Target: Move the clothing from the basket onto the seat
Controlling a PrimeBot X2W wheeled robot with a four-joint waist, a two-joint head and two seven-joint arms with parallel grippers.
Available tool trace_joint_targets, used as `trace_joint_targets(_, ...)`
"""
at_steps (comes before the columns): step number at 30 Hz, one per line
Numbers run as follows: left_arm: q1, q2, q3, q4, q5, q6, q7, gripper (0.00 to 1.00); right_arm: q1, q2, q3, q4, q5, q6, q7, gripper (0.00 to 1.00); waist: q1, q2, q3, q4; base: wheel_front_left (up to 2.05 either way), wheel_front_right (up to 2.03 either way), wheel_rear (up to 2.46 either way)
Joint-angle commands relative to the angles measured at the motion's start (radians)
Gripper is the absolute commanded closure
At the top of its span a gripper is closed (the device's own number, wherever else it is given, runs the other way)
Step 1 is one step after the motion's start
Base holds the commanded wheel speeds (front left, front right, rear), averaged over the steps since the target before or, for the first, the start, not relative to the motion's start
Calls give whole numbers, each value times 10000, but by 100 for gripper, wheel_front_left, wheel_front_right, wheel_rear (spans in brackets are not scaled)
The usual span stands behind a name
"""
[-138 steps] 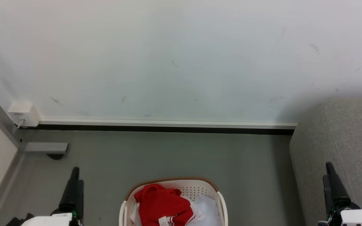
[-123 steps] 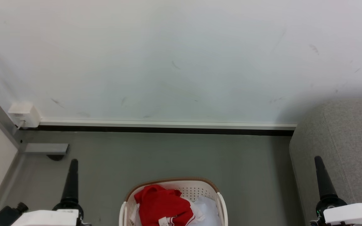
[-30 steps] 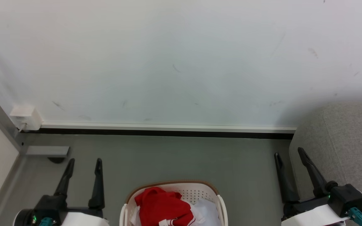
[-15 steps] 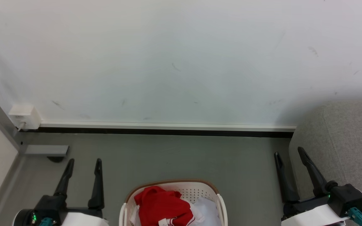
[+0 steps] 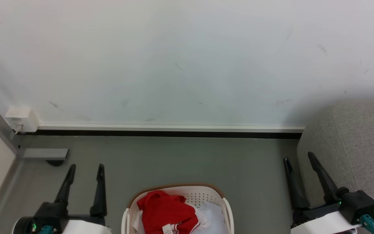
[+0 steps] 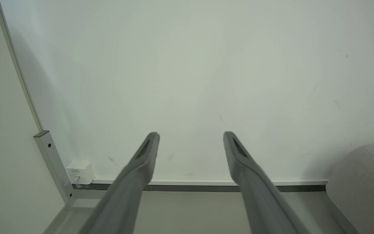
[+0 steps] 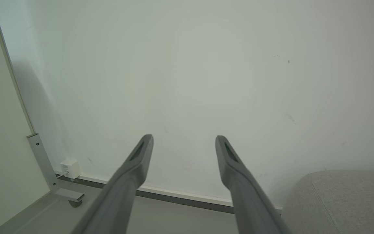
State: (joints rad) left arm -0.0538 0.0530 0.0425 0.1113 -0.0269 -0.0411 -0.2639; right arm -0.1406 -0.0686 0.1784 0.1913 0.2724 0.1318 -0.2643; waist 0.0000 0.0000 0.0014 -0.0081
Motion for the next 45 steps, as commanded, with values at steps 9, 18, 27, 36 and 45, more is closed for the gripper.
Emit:
trace_joint_targets(9, -75, 15, 92, -53, -37, -58, -10, 0, -235, -26, -37, -72, -71, -21, -2, 0, 0, 0, 393, -114, 0, 0, 0)
trace_joint_targets(18, -572, 14, 101, -102, -1, -191, -9, 0, -767, 17, 5, -131, -162, -21, -2, 0, 0, 0, 1341, -276, 0, 0, 0)
trace_joint_targets(27, -1382, 28, 36, -18, 11, -387, -9, 0, -1473, 34, -64, -279, -254, -21, -2, 0, 0, 0, 2522, -414, 0, 0, 0)
trace_joint_targets(36, -1907, 14, 3, 511, -244, -552, -9, 0, -2215, -140, 65, -327, -360, -21, -2, 0, 0, 0, 3402, -773, 0, 0, 0)
trace_joint_targets(45, -2724, 203, -390, 1787, -253, -794, -9, 0, -2684, -44, -48, -556, -443, -21, -2, 0, 0, 0, 4350, -1004, 0, 0, 0)
